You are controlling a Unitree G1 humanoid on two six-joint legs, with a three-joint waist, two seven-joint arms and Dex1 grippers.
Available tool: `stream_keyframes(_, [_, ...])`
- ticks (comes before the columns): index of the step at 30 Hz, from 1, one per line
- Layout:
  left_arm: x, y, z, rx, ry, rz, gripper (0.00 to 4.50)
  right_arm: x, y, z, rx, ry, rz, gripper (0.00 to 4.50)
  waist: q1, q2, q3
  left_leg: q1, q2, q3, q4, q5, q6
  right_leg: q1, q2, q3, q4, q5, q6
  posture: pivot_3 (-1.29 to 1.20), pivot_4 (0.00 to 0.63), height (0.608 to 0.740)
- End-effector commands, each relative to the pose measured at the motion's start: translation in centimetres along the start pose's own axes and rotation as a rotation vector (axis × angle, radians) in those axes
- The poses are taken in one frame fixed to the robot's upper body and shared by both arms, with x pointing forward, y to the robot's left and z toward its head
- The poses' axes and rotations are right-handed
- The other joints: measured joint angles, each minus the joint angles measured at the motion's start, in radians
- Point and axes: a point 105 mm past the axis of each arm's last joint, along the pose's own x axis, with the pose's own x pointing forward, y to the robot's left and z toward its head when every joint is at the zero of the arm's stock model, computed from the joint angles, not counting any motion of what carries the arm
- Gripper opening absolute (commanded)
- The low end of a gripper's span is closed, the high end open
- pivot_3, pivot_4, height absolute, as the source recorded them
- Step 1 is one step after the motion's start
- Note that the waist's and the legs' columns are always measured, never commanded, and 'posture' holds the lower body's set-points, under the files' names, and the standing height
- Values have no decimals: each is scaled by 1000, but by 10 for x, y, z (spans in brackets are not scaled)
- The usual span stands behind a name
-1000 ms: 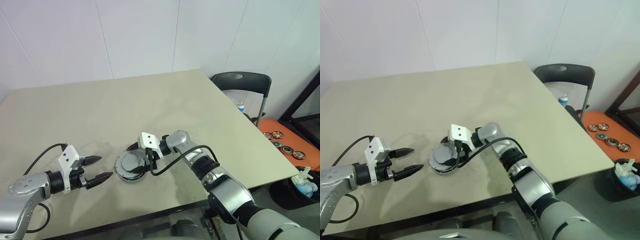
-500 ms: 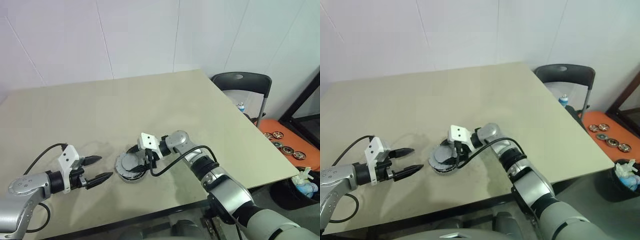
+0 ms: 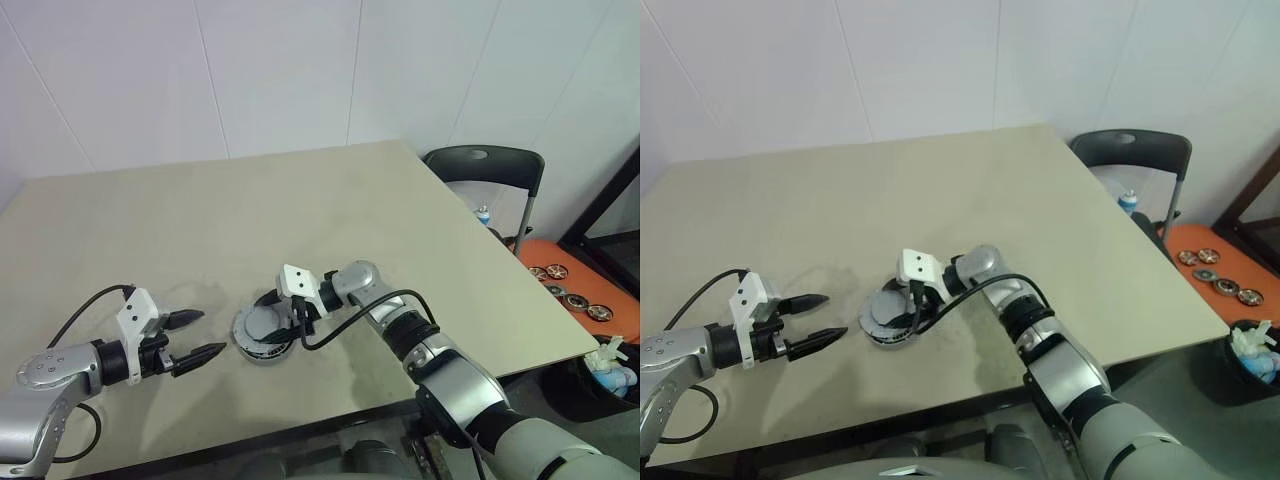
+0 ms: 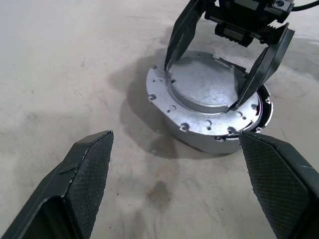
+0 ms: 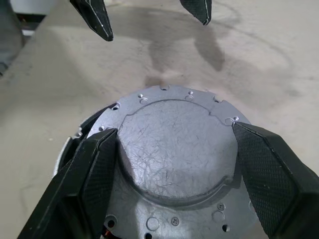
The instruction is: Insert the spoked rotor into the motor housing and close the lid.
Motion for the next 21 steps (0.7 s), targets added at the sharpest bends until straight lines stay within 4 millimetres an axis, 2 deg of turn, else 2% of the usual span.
stream_keyframes(1, [-1, 3, 10, 35, -22, 7, 4298, -15, -5, 11, 12, -24, 14, 3276, 1, 0, 0, 0, 0, 0, 0, 0, 0, 0, 0, 0, 0, 0, 0, 0, 0, 740])
stream_keyframes(9, [0, 3, 11, 36, -25, 7, 4298, -24, -3, 9, -3, 1, 54, 3276, 2, 0, 0, -1, 0, 0, 0, 0, 0, 0, 0, 0, -1, 0, 0, 0, 0, 740])
stream_keyframes(21, [-2, 2, 8, 26, -21, 15, 4298, -12, -6, 17, -55, -41, -15, 3276, -1, 0, 0, -1, 0, 0, -1, 0, 0, -1, 0, 0, 0, 0, 0, 0, 0, 740])
